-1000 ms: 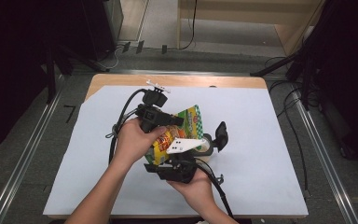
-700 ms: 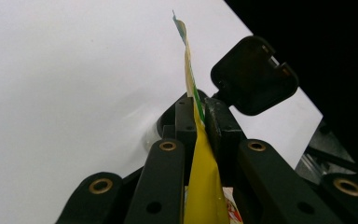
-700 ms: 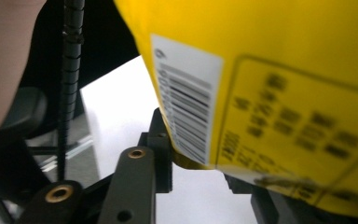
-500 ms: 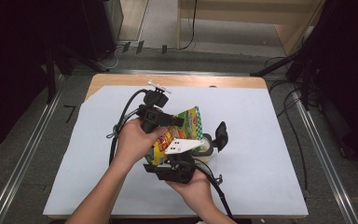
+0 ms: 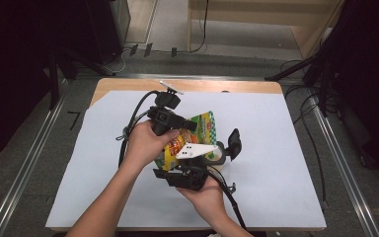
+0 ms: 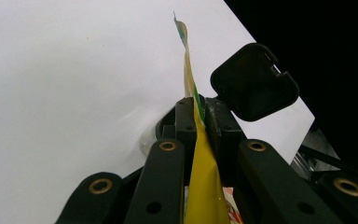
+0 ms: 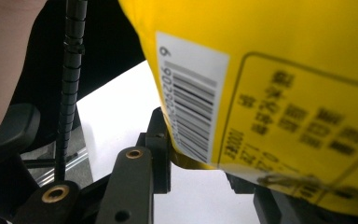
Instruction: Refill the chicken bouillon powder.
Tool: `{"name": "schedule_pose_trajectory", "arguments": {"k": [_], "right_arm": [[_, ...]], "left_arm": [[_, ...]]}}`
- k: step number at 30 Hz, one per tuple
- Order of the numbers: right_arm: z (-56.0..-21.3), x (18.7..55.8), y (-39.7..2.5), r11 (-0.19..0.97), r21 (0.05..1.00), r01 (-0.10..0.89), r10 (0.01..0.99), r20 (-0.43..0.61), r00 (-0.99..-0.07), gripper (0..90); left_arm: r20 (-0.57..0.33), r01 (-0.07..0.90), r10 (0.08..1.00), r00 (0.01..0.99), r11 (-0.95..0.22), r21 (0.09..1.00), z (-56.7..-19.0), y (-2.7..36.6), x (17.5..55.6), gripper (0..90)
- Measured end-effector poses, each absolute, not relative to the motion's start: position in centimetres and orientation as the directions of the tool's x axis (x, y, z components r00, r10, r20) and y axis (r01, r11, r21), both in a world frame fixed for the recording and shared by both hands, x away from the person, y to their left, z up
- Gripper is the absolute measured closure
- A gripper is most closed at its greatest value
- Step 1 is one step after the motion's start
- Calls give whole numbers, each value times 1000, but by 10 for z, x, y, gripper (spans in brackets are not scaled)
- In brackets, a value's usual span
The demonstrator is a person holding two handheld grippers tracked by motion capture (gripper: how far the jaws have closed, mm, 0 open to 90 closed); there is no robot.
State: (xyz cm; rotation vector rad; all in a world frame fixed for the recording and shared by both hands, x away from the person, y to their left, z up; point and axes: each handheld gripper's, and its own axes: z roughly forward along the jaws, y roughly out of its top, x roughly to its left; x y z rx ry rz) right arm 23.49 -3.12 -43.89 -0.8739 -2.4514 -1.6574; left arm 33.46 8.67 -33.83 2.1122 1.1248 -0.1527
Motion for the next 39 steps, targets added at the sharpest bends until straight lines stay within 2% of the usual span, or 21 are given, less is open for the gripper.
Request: {"name": "schedule_pose_trajectory", "arguments": {"k": [39], "right_arm": [[-438,236,-26,267,836,480,400,357,-844,687]], "left_arm": [[-388,749,685,617,-359,557,-335,91,331,852]]}}
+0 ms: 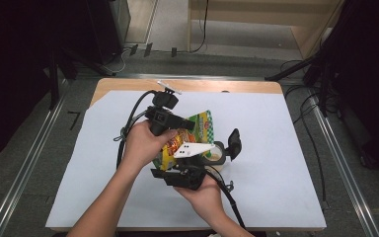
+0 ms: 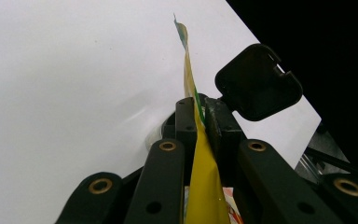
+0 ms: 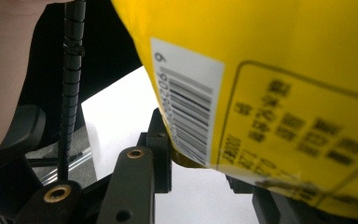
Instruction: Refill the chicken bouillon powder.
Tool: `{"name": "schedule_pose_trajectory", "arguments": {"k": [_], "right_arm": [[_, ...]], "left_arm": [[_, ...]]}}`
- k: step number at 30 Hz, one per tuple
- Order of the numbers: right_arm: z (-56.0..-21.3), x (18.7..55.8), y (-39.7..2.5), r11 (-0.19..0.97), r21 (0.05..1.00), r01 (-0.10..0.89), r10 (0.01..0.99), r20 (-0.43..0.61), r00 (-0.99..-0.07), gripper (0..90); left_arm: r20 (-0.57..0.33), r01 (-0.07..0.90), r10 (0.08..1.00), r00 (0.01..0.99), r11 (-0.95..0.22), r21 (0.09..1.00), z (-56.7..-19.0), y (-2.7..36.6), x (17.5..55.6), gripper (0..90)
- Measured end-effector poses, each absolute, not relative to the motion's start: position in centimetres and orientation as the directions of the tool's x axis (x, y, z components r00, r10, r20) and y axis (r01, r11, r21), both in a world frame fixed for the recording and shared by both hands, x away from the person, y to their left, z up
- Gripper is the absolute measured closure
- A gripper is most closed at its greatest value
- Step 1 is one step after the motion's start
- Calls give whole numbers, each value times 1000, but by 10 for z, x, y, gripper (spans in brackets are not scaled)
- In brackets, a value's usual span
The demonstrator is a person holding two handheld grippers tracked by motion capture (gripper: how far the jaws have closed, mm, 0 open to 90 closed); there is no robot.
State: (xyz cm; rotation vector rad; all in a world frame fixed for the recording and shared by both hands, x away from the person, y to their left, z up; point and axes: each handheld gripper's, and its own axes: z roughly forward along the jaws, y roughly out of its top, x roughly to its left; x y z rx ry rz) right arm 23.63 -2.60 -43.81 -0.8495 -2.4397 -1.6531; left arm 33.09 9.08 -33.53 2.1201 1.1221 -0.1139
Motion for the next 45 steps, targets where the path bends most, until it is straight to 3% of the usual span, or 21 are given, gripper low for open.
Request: {"name": "schedule_pose_trajectory", "arguments": {"k": [12,15,45], "right_arm": [[-439,234,-27,275,840,469,404,341,-849,696],[-440,236,-30,211,831,515,409,404,-818,703],[-439,240,-31,222,827,516,422,396,-815,692]], "left_arm": [[-395,748,684,613,-342,568,-335,93,331,852],[-399,741,680,615,-326,587,-331,93,329,853],[-400,757,674,621,-382,530,-334,79,342,851]]}}
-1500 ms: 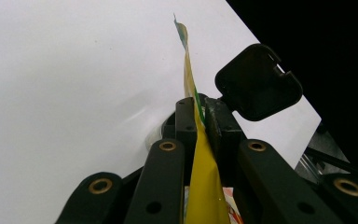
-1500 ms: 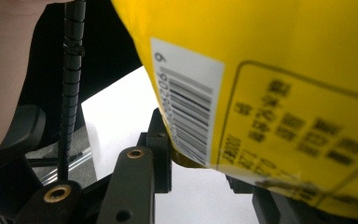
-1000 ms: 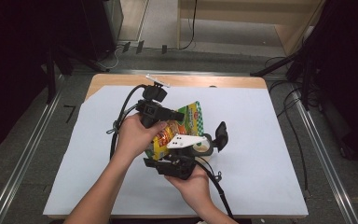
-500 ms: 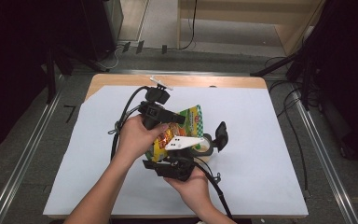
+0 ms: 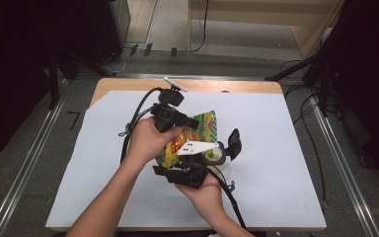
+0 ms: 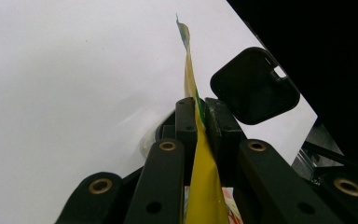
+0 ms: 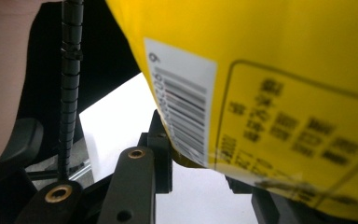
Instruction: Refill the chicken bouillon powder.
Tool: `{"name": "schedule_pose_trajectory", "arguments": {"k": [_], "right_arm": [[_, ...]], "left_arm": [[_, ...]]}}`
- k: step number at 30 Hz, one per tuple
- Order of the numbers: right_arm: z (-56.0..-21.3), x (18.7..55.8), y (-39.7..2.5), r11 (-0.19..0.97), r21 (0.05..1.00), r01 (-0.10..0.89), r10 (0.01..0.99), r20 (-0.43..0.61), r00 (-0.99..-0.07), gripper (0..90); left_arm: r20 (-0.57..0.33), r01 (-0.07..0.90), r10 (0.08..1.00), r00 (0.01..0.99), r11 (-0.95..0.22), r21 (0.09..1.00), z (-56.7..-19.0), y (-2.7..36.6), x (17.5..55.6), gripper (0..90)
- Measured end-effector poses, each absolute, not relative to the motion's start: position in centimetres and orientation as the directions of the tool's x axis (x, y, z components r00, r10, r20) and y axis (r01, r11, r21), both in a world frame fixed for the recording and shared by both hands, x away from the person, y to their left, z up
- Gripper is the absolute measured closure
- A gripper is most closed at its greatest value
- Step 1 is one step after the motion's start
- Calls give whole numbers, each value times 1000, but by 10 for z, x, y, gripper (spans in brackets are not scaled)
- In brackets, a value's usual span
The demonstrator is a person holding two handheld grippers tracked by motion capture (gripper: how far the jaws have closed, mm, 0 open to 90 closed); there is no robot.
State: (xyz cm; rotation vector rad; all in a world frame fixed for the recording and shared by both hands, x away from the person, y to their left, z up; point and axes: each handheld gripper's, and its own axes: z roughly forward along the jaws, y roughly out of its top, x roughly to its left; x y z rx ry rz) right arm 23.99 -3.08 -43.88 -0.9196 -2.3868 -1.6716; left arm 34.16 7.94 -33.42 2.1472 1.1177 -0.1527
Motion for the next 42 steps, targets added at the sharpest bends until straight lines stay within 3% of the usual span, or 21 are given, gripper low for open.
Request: {"name": "schedule_pose_trajectory", "arguments": {"k": [42], "right_arm": [[-440,242,-27,251,830,498,415,372,-830,692]], "left_arm": [[-402,756,678,615,-363,545,-336,88,340,851]]}}
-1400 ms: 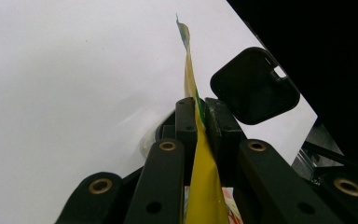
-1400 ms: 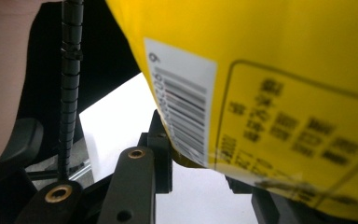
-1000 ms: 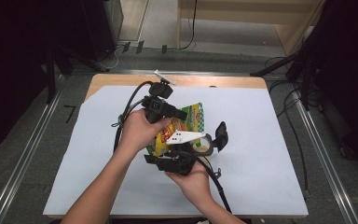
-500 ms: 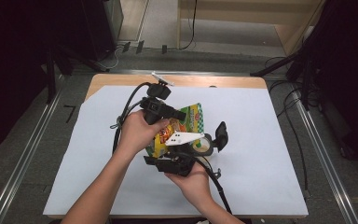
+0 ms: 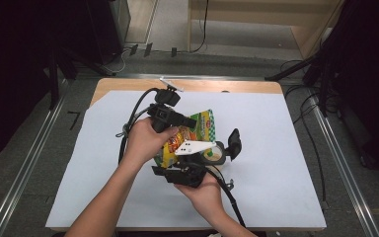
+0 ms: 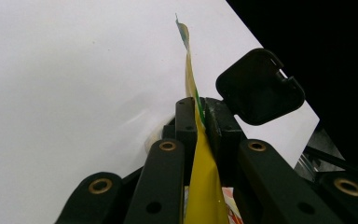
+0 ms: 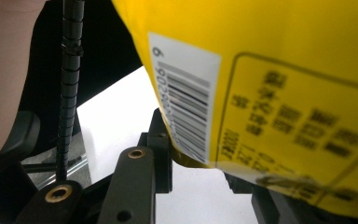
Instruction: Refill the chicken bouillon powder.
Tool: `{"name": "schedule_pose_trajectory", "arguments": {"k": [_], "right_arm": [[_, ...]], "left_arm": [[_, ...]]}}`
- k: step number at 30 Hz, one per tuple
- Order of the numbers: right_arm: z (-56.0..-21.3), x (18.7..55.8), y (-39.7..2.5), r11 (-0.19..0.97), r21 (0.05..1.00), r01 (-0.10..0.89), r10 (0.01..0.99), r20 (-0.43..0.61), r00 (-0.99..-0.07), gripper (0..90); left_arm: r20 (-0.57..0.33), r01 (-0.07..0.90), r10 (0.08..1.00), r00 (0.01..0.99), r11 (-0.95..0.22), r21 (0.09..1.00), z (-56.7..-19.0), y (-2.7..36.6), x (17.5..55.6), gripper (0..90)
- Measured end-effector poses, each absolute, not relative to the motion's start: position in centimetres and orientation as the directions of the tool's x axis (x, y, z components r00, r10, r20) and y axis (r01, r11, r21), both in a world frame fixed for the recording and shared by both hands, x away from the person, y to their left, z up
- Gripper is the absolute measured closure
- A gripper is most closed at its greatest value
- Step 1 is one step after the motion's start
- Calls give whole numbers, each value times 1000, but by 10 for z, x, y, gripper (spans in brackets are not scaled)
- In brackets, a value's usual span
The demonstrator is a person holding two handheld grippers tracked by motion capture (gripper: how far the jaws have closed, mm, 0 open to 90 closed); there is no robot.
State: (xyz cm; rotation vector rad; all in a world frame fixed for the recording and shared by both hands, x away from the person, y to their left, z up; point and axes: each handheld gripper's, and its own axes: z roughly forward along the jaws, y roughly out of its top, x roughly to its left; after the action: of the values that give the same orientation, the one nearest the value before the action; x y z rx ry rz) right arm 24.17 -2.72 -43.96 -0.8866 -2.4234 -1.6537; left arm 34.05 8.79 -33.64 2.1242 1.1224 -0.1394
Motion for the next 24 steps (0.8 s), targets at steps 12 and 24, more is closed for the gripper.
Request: {"name": "schedule_pose_trajectory", "arguments": {"k": [12,24], "right_arm": [[-442,238,-27,235,830,506,412,386,-825,690],[-442,238,-27,242,830,503,414,380,-827,693]], "left_arm": [[-395,749,674,624,-373,547,-336,86,337,851],[-395,747,674,624,-368,554,-336,86,335,851]]}}
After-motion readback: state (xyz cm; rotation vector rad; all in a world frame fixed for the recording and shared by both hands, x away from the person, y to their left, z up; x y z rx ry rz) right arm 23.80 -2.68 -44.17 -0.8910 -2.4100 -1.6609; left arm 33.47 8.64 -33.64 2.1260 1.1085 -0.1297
